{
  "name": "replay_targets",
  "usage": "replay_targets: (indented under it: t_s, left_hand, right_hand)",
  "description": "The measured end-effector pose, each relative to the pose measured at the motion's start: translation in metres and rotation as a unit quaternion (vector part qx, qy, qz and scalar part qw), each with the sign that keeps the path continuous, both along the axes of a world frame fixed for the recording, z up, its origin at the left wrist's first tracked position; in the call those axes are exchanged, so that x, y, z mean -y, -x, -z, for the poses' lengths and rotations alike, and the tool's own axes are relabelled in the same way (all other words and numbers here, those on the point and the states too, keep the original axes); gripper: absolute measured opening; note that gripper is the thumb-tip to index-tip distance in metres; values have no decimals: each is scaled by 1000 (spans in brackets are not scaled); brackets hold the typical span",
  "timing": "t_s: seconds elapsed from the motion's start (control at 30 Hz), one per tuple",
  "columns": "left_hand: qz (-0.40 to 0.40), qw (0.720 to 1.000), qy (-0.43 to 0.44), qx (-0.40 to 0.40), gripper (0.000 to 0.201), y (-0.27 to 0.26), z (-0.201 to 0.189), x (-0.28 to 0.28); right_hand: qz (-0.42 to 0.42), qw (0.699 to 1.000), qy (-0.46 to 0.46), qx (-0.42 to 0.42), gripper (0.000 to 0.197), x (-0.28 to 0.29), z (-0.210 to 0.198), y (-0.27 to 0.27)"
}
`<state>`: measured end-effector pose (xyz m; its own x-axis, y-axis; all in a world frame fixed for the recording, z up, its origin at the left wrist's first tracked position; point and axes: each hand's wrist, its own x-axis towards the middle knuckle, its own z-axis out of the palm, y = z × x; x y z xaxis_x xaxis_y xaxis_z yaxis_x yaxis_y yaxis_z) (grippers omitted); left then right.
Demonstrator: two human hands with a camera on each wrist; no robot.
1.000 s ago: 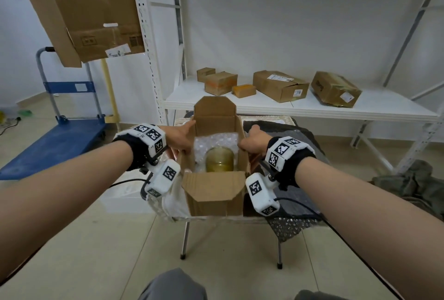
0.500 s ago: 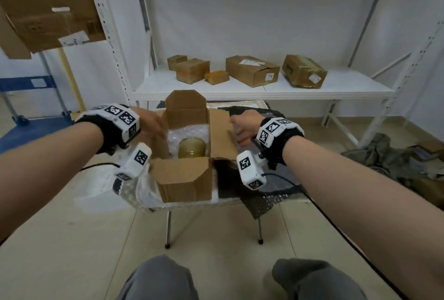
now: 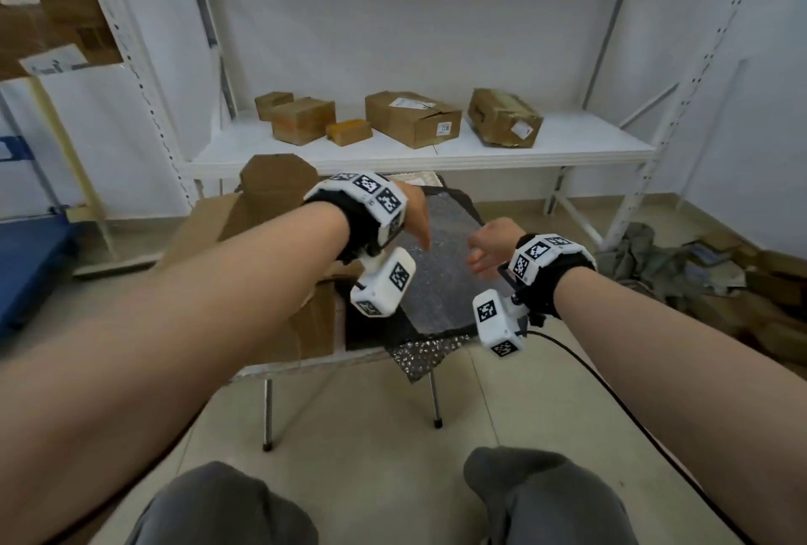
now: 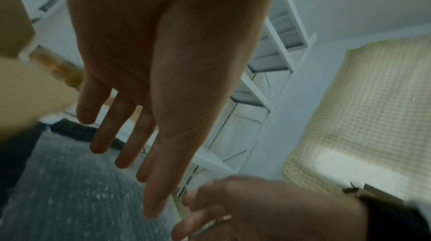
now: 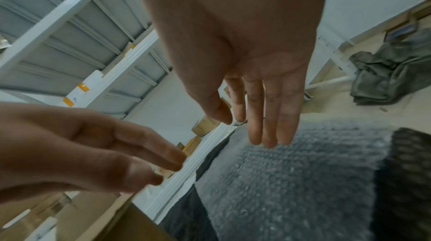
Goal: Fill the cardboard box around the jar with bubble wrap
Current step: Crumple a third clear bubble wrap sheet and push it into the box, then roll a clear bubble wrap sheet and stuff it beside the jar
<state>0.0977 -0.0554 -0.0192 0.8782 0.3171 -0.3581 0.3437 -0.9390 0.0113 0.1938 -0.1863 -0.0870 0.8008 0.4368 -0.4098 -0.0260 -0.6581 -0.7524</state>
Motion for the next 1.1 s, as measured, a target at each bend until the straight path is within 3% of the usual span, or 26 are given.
replay_targets:
  t_s: [0.13,0.2,0.23,0.3,0.37,0.47,0.67,0.8,0.93,1.1]
  left_hand:
    - [54,997,7,-57,59,-26,54,23]
    - [83,990,-3,-112,51,-33,80,26]
    - [99,986,-9,-137,43,-35,89,28]
    - [131,977,-45,-160,38,-32,101,38]
    - [129,978,-86,-143,49,-32,115,41]
    - [118,986,-45,-106,47,-37,129,34]
    - [85,995,-19,-58,58,-18,126,41]
    - [37,999,-11,30,28,-10,136,38]
    - [-59,981,83,163,10,-6,136,32]
    - [-168,867,269,384,13,-3,140,29]
  right_hand:
    - [-19,999,14,-31,25,18,11,-1]
    - [-24,998,28,-44,37,25,21,-7]
    - [-27,998,15,-56,39,27,26,-10]
    - [-26,997,7,-67,23,33,29,-6]
    - [-24,998,10,-62,22,37,35,-7]
    - [-24,998,-10,-54,35,43,40,-10]
    - [-27,999,-8,-27,29,51,32,-14]
    - [-23,1000,-15,-5,29,53,33,-16]
    - [-7,999,-28,41,31,55,33,-16]
    - [64,981,-65,173,29,60,35,-24]
